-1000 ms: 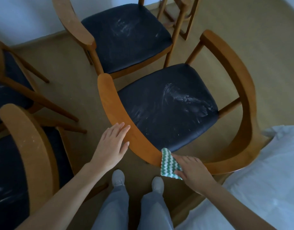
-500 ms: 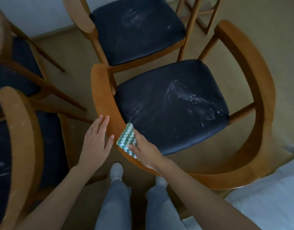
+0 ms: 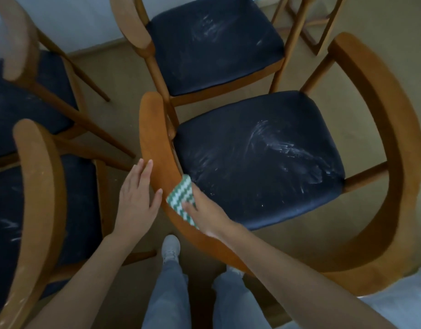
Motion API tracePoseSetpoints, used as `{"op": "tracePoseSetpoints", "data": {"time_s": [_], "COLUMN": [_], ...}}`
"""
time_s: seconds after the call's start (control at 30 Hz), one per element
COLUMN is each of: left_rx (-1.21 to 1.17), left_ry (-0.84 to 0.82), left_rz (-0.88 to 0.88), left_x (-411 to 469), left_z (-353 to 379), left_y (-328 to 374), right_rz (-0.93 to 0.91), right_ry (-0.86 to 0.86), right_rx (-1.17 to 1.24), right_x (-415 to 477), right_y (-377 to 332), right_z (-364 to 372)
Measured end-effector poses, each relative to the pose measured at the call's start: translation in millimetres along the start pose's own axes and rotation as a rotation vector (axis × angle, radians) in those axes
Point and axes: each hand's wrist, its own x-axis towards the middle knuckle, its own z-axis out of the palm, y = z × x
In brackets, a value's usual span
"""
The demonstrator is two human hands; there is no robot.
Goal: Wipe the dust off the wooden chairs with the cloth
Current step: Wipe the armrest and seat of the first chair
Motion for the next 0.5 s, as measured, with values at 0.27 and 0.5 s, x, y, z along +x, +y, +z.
{"op": "tracePoseSetpoints", "data": {"time_s": [0.27,0.5], "left_rx": [-0.037,-0.068], "left_ry": [0.019,-0.021], "left_rz": [0.007,0.042], "left_x": [26,41], "left_z": [-21,-28], "left_y": [-15,-31], "right_rz": [-0.022,0.057], "right_ry": [0.069,-0.018], "right_rx": [0.146,0.053], "right_x": [74,-22], "right_y": [-45,2], "right_z": [-10,2]}}
